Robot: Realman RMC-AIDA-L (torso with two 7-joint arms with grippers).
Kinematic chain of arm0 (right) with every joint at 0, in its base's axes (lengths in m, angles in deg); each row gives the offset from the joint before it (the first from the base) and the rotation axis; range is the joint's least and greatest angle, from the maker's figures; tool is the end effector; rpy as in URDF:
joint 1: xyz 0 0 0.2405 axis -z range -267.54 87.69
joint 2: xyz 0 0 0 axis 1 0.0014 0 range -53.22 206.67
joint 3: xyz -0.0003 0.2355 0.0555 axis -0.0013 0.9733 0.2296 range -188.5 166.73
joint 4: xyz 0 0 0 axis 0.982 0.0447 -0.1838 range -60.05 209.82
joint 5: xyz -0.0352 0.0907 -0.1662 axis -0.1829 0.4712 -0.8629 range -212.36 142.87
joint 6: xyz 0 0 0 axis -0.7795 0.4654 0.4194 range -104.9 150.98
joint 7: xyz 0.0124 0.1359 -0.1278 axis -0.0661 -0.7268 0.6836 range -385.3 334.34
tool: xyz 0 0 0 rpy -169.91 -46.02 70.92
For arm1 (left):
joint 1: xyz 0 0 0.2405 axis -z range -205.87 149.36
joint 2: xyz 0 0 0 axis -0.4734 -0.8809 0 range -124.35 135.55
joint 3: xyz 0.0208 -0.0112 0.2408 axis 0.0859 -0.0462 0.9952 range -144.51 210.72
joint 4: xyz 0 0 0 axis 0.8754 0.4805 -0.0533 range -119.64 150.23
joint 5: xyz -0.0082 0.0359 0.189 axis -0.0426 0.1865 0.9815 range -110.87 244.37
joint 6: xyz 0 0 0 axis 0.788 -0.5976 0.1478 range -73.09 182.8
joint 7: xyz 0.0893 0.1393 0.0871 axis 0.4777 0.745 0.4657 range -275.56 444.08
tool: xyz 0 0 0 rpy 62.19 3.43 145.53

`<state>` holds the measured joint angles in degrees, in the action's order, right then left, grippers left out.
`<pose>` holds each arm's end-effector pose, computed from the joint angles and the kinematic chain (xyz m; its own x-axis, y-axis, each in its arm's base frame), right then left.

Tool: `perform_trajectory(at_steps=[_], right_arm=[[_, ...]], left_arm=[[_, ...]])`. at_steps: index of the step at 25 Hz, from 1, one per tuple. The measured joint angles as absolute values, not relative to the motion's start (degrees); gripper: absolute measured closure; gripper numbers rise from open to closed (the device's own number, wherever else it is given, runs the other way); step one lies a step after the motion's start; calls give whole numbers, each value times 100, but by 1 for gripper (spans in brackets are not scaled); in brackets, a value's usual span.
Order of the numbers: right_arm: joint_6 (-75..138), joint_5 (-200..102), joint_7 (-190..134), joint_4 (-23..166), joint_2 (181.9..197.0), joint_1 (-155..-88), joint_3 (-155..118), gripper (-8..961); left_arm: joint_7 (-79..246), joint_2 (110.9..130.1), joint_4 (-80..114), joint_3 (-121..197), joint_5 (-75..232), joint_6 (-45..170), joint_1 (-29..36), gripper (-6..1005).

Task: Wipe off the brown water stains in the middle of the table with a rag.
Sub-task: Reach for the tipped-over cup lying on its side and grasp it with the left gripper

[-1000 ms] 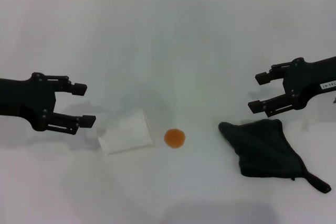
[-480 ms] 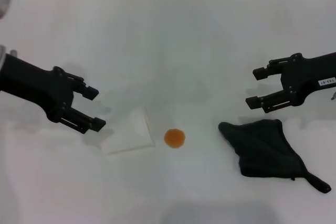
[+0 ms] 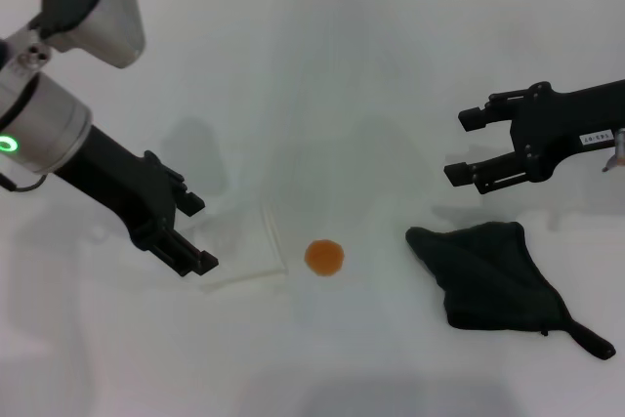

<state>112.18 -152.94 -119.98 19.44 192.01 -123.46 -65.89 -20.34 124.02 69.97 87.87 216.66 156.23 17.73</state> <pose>0.1928 0.3502 -0.0057 0.9381 -0.2549 -0.2343 -0.2998 -0.9366 -0.1814 -0.2050 0.3299 -0.0272 0.9051 0.3167 -0.2836 0.3244 -0.9457 -0.0208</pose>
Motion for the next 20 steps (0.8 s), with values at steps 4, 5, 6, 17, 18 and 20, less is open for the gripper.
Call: perform_trajectory(at_steps=[4, 5, 6, 17, 18, 20], right_arm=[[11234, -15291, -11948, 1943, 19203, -12345, -6606, 129], [11233, -15288, -11945, 1942, 19203, -12345, -6617, 129], [11228, -15284, -11939, 1942, 19203, -12339, -6632, 129], [11225, -15215, -11857, 1957, 19204, -12334, -6761, 129], [11225, -15215, -11857, 1957, 19204, -12334, -6761, 129], [11217, -15216, -11855, 1957, 19204, -12347, -6796, 129]], left_arm=[[-2137, 12450, 6997, 9028, 21770, 15512, 1903, 129], [-2176, 12453, 6996, 9097, 21770, 15482, 1917, 130], [-2234, 12458, 6998, 9200, 21770, 15427, 1927, 130], [-2406, 12500, 6692, 9790, 21669, 14829, 1947, 136], [-2405, 12502, 6626, 9828, 21644, 14766, 1954, 136], [-2401, 12503, 6513, 9923, 21611, 14610, 1963, 137]])
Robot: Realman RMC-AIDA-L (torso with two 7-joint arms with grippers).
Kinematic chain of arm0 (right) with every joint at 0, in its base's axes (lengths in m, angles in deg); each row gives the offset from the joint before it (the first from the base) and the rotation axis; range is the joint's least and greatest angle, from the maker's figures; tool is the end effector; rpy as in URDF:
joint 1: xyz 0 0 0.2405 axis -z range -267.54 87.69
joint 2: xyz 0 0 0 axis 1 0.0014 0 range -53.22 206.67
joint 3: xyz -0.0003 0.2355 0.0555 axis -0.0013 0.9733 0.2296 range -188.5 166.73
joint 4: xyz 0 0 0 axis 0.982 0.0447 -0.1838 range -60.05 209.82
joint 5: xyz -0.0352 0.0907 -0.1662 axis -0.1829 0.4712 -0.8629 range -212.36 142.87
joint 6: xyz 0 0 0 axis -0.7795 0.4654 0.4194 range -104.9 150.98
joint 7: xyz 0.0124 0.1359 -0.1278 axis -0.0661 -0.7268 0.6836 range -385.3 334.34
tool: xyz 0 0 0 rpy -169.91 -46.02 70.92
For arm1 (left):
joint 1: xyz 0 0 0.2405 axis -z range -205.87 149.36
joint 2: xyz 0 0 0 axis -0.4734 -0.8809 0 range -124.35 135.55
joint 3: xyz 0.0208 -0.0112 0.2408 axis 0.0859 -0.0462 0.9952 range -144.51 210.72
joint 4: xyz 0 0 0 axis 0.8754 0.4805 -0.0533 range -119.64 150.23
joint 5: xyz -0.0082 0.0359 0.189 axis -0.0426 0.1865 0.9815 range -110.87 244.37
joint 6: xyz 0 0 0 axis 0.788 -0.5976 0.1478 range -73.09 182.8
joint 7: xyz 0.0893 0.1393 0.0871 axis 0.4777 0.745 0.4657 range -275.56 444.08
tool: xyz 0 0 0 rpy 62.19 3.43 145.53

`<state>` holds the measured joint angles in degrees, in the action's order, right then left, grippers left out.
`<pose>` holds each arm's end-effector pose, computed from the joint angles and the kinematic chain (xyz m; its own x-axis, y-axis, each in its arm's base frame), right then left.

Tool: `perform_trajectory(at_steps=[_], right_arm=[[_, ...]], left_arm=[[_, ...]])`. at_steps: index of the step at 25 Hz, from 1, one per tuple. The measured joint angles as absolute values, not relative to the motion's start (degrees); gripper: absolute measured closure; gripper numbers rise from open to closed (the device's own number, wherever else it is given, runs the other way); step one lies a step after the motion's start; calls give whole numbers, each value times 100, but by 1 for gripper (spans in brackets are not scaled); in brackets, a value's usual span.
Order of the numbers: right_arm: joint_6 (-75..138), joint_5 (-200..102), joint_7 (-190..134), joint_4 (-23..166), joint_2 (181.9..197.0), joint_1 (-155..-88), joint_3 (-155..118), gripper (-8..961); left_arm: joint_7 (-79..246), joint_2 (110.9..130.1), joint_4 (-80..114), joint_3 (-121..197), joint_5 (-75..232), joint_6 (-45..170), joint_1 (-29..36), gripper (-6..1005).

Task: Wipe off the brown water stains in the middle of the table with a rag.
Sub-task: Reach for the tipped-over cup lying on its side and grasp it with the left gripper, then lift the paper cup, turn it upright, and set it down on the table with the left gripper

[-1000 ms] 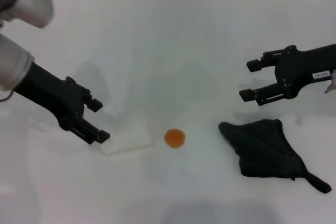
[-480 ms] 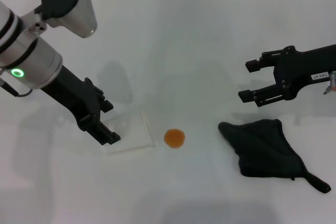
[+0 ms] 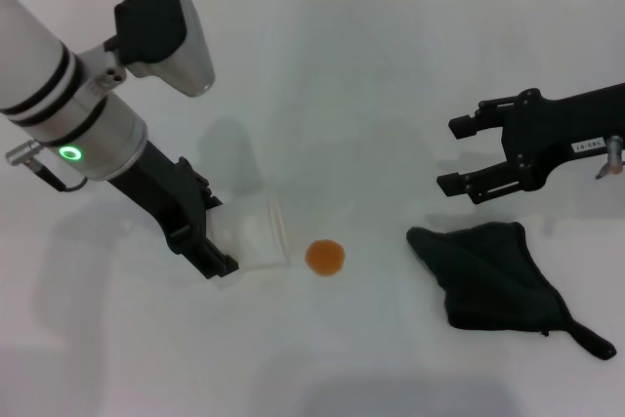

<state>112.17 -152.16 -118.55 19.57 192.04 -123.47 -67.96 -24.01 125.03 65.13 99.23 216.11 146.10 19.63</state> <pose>0.1897 0.3466 -0.0117 0.9499 -0.2219 -0.2201 -0.2602 -0.9515 -0.1638 -0.2049 0.3390 -0.0602 0.8875 0.2606 -0.3801 0.2599 -0.9641 -0.0542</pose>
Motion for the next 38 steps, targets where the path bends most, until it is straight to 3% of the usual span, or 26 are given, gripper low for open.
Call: perform_trajectory(at_steps=[18, 24, 33, 38], right_arm=[[11140, -15217, -11855, 1965, 19203, -12332, -6801, 130], [11136, -15217, -11856, 1984, 19203, -12359, -6801, 130], [11135, -15217, -11898, 1946, 19203, -12384, -6801, 130], [11136, -15198, -11905, 1991, 19206, -12445, -6808, 130]], left_arm=[[-2216, 12493, 6372, 10897, 21224, 13843, 1908, 146], [-2081, 12495, 6473, 10887, 21193, 13691, 1750, 319], [-571, 12468, 7076, 10123, 19423, 13055, 551, 365], [820, 12458, 5948, 9557, 18205, 12646, 466, 403]])
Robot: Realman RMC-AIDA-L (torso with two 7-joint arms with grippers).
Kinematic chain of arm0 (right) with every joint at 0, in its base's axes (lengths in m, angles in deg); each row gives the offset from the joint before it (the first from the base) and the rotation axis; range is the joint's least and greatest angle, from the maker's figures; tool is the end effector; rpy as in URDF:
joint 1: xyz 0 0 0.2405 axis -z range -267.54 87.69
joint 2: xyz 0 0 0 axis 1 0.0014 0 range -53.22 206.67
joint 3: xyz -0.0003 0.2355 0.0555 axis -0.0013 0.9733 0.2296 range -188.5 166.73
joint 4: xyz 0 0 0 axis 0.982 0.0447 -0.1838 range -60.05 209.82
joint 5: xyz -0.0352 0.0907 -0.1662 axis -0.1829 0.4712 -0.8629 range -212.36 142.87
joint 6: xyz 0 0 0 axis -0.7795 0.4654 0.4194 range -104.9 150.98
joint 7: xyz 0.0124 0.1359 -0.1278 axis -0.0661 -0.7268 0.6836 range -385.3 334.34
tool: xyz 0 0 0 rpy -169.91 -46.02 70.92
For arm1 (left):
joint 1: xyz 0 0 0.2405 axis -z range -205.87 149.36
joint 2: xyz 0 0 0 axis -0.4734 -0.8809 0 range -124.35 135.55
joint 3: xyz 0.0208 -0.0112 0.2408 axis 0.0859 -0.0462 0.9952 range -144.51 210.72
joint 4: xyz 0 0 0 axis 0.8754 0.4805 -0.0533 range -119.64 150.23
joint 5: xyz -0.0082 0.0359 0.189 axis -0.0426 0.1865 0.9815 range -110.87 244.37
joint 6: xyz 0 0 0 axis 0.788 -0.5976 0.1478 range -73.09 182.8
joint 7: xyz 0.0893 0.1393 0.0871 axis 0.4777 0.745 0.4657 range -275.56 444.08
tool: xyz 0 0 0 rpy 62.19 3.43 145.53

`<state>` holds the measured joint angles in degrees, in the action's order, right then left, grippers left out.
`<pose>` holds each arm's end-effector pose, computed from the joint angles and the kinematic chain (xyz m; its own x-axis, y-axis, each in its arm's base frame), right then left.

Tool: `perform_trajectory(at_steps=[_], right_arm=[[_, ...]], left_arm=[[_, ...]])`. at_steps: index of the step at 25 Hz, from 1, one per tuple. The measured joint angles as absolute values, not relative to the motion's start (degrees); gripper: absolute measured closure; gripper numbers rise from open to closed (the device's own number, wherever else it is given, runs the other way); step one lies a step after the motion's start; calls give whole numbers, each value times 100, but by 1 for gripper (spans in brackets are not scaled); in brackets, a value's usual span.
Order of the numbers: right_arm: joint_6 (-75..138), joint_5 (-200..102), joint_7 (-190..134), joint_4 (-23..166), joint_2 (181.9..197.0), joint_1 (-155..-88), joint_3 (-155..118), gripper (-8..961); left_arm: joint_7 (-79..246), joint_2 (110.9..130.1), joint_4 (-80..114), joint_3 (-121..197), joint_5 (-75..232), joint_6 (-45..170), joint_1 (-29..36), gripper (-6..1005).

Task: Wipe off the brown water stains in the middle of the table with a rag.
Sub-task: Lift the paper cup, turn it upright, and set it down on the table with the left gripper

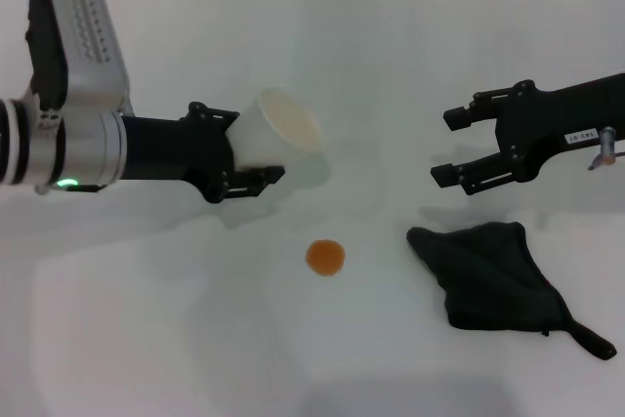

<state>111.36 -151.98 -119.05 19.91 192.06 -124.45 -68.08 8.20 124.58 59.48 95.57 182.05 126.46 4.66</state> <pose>0.1843 0.3516 -0.0124 0.9497 -0.2178 -0.2249 -0.2583 -0.9510 -0.1700 -0.2153 0.3554 -0.0653 0.9799 0.1037 0.1704 0.1509 -0.9440 -0.2933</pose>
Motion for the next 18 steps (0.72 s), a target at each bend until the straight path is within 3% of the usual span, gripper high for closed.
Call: perform_trajectory(at_steps=[10, 18], right_arm=[[11089, -15098, -11869, 2072, 19221, -12476, -6894, 130], [11066, -15061, -11857, 2076, 19221, -12432, -6954, 130]], left_arm=[[2989, 12476, 3846, 9247, 16149, 12057, 679, 506], [3705, 12495, 2947, 9243, 15302, 11767, 613, 512]])
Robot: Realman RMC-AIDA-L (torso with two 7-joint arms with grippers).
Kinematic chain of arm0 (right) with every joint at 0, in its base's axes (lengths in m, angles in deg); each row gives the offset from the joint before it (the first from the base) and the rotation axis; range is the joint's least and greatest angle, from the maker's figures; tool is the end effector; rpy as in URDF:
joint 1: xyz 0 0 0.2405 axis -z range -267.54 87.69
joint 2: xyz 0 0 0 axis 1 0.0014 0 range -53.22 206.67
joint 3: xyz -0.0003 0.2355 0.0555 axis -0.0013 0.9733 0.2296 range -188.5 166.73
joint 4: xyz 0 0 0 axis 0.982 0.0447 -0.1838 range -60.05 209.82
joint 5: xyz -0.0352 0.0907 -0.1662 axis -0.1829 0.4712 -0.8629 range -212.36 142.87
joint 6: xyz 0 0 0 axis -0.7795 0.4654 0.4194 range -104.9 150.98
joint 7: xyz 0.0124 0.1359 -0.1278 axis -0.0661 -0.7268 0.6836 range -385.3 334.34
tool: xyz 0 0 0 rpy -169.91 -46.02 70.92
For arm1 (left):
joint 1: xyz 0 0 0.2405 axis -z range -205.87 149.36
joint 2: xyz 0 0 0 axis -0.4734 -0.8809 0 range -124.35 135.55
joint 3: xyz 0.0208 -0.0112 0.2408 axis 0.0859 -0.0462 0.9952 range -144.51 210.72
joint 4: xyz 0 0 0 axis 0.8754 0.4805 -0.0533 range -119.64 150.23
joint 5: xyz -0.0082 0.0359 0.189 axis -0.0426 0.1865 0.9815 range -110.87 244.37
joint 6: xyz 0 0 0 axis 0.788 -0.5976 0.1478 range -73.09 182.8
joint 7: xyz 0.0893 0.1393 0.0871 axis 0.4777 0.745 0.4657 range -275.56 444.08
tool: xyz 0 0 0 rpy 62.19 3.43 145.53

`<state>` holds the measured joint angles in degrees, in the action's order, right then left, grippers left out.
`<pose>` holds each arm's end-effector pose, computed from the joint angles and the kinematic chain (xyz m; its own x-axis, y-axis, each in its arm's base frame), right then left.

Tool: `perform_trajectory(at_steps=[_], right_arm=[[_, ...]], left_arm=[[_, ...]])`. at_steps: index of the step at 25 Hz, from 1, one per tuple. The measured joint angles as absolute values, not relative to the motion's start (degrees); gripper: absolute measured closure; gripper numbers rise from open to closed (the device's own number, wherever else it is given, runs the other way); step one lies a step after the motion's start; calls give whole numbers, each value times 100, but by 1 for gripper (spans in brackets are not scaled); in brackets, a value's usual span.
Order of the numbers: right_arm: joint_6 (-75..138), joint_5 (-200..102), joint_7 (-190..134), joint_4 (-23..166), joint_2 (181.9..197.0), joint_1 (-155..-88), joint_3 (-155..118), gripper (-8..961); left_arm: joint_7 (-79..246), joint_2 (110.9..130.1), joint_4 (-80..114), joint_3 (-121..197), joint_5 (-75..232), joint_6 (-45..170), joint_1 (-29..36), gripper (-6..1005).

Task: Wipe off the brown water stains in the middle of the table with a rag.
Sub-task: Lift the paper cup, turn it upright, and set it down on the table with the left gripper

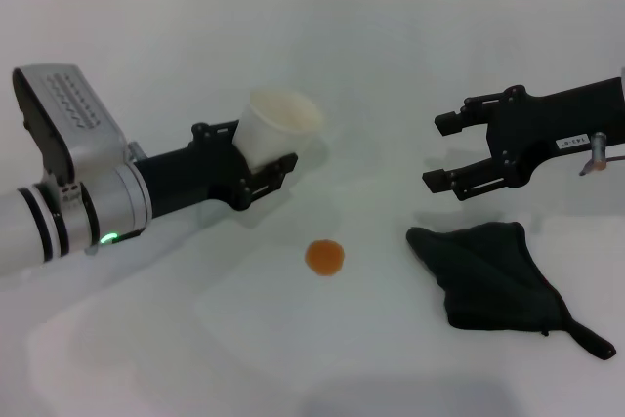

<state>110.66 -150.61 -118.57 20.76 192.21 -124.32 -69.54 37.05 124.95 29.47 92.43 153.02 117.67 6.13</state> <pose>0.1823 0.3495 -0.0182 0.9483 -0.2146 -0.2339 -0.2545 -0.9544 -0.1560 -0.2385 0.3477 -0.0984 0.8830 0.1638 0.4398 0.3583 -0.8406 -0.4063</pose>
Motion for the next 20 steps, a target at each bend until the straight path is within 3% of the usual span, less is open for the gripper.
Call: perform_trajectory(at_steps=[19, 20], right_arm=[[11089, -15058, -11855, 2140, 19217, -12417, -6959, 131], [11084, -15058, -11855, 2142, 19215, -12414, -6959, 131]], left_arm=[[4286, 12539, 2536, 9379, 15015, 11443, 431, 518], [4313, 12538, 2533, 9381, 15021, 11434, 407, 484]])
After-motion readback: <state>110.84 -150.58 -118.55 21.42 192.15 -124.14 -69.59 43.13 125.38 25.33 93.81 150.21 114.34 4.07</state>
